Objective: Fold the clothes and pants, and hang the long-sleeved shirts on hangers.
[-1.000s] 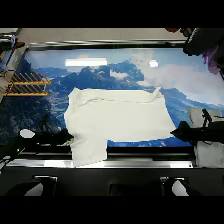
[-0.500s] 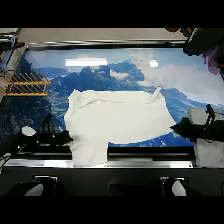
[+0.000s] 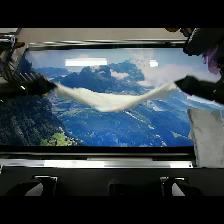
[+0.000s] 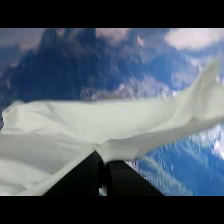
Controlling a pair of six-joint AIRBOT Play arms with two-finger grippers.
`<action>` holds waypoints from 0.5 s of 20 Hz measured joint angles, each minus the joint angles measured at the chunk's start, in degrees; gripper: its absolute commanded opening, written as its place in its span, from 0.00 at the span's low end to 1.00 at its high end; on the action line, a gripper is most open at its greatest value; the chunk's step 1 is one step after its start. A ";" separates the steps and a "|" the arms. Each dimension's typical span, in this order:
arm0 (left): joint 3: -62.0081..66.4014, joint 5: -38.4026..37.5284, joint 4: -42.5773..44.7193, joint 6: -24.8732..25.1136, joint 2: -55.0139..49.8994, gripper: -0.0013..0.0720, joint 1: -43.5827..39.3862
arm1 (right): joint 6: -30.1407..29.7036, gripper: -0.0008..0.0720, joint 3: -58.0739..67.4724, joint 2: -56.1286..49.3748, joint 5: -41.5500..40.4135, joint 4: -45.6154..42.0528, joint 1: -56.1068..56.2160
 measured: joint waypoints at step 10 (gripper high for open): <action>41.13 -13.09 13.14 -18.95 10.60 0.04 10.99 | 13.97 0.05 42.36 9.35 -14.19 -8.52 2.62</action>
